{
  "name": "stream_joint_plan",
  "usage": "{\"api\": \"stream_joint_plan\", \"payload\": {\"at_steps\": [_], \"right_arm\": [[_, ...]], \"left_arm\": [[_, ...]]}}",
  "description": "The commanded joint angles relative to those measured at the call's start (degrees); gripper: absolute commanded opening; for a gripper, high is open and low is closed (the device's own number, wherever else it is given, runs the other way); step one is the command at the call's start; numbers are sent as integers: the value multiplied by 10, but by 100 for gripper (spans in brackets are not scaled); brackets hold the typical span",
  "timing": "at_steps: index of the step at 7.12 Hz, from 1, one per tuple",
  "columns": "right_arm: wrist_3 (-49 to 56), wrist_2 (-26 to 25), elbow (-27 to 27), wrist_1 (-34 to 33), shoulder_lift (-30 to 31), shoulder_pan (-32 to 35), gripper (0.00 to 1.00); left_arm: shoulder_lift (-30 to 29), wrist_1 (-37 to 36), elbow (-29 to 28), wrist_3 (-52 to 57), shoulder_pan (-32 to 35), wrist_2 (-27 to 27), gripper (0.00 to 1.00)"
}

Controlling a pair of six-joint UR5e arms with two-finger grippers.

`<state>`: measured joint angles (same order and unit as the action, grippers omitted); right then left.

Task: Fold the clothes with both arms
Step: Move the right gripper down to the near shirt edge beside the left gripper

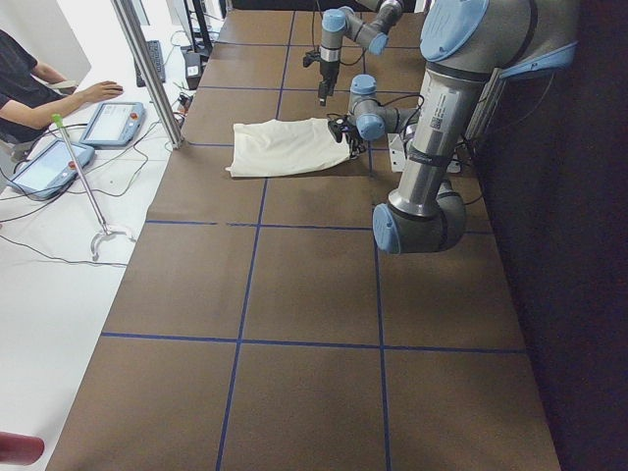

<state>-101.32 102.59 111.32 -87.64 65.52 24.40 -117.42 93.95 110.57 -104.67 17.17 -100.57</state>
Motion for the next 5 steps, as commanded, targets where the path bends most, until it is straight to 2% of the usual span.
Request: {"api": "stream_joint_plan", "payload": {"at_steps": [1,5], "right_arm": [[-88,-60,3,40,31,-49,100],[-99,-63,-28,39,29,-78,100]], "left_arm": [[-4,1,1,6,0,-1,0],[-6,2,0,6,-2,-1,0]]}}
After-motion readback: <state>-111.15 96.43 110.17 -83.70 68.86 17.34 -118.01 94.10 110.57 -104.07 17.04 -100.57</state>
